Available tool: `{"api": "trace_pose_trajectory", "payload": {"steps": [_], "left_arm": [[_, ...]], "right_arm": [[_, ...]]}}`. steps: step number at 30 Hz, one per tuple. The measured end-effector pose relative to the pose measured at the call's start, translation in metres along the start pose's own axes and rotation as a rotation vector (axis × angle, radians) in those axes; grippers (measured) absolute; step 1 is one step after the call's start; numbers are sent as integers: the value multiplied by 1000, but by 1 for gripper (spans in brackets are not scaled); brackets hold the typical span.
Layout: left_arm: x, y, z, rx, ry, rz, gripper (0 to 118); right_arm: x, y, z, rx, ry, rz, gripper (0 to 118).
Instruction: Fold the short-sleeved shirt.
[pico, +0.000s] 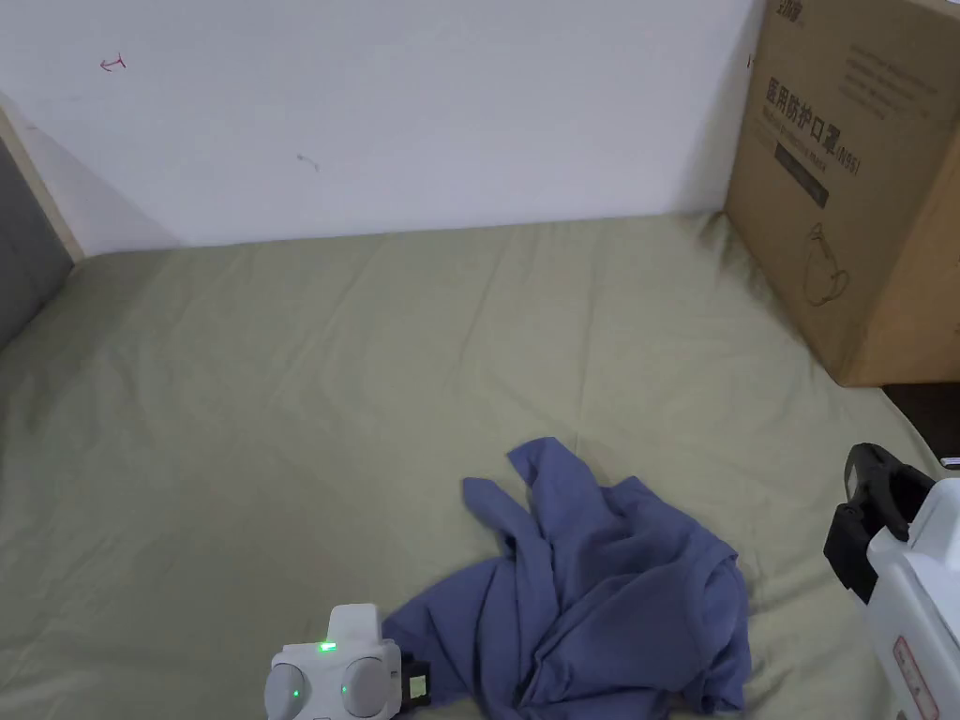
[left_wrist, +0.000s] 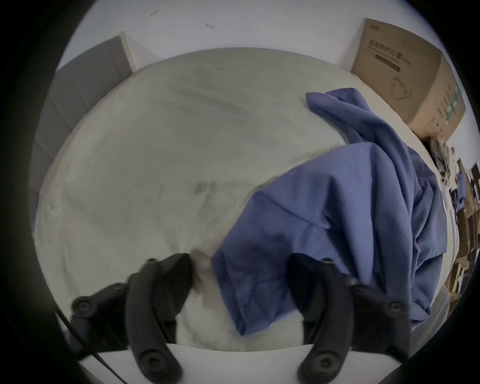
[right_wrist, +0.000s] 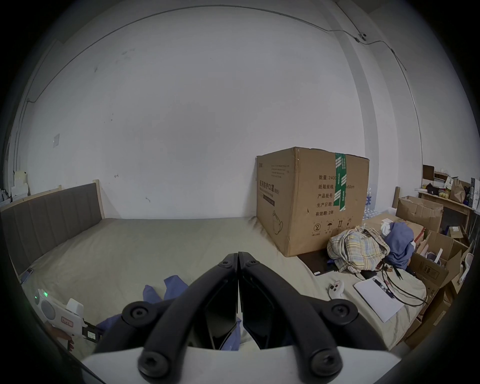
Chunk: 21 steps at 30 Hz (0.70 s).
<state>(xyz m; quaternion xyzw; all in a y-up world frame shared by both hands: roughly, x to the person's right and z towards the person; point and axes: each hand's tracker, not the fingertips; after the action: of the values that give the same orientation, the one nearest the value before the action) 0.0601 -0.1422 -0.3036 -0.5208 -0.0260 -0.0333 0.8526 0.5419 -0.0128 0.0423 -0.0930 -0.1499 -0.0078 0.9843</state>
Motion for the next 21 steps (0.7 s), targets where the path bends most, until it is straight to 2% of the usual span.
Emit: {"api": "trace_pose_trajectory", "payload": {"steps": [1,2,5,8,9,10,12,13,15,18,20,21], "left_arm": [[4,0,4,14,3,-26,18],[10,-2,9,45,1,-64,1],[13,-2,9,47,-22,-85,1],[-5,3,25,83,-148,66,0],[-11,5,31,106,-172,92,0],[-17,4,41,118,-209,112,0],[-25,6,51,134,-242,158,0],[-28,7,56,157,-259,174,0],[-33,6,63,163,-260,177,0],[-35,6,68,171,-276,175,0],[-35,5,69,173,-281,163,0],[-35,5,70,176,-278,155,0]], "right_arm": [[1,-1,-4,-9,-1,2,0],[1,-1,-9,-22,-2,5,0],[-3,4,-28,-114,9,4,0],[3,-1,-74,-244,42,-2,1],[4,-3,-89,-286,52,-3,12],[4,-5,-107,-349,61,-7,31],[5,-13,-146,-461,84,-16,85],[2,-23,-160,-514,81,-46,95],[0,-37,-188,-615,79,-79,97],[5,-44,-235,-802,42,-51,97],[0,-30,-260,-904,30,36,91],[0,-28,-276,-925,53,86,80]]}}
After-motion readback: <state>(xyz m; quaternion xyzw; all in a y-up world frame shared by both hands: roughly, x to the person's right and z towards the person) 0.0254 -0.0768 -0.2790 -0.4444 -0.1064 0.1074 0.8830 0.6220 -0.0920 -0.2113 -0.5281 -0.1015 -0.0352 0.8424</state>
